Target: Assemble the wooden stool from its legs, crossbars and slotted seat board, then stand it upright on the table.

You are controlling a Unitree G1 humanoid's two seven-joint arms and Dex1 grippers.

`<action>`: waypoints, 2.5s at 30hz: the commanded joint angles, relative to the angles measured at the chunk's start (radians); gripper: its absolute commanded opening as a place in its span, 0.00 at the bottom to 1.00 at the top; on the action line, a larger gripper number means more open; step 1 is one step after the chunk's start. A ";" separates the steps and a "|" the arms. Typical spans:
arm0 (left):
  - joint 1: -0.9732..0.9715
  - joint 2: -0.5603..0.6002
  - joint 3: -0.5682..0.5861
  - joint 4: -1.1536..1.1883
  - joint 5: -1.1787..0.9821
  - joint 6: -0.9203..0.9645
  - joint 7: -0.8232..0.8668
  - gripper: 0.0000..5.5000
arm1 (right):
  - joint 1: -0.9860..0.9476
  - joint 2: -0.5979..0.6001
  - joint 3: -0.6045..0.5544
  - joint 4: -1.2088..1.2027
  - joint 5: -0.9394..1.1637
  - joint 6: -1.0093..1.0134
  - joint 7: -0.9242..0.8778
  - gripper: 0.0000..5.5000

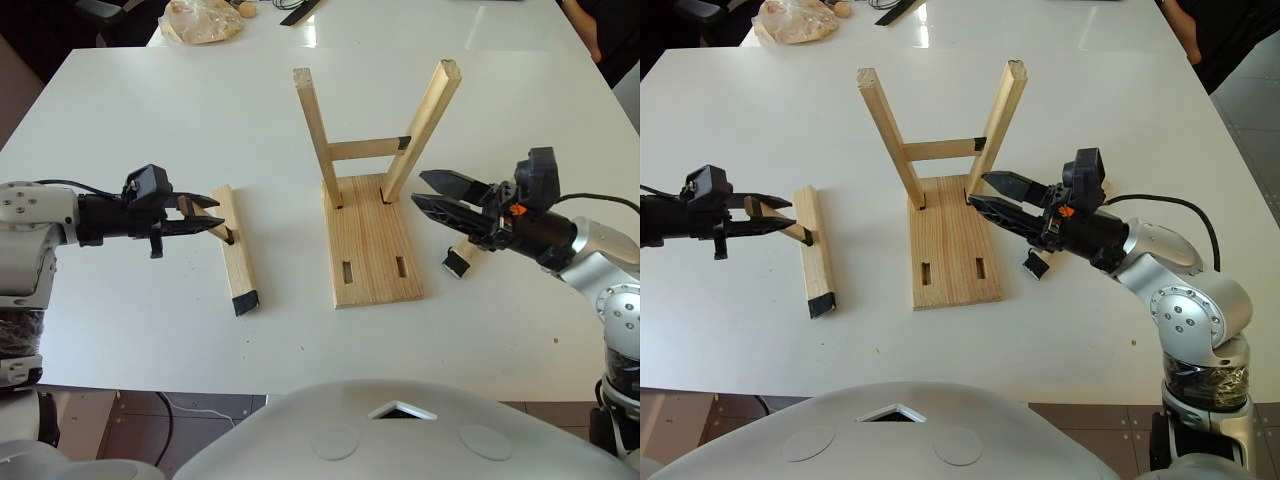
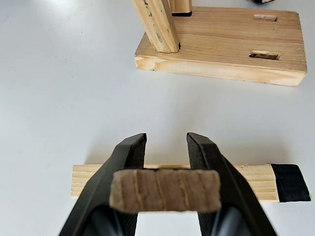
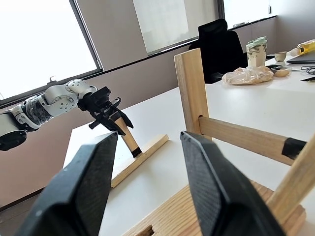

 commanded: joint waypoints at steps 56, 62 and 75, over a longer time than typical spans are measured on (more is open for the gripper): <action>0.198 -0.285 0.120 -0.107 -0.308 0.155 0.284 0.57 | -0.090 -0.054 0.085 0.101 -0.147 -0.014 0.123 0.43; 0.131 -0.234 0.281 -0.239 -0.487 0.296 0.319 0.57 | -0.064 -0.045 0.081 0.079 -0.143 -0.020 0.111 0.43; -0.041 -0.226 0.374 -0.334 -0.710 0.467 0.463 0.57 | -0.048 -0.033 0.081 0.058 -0.141 -0.031 0.089 0.43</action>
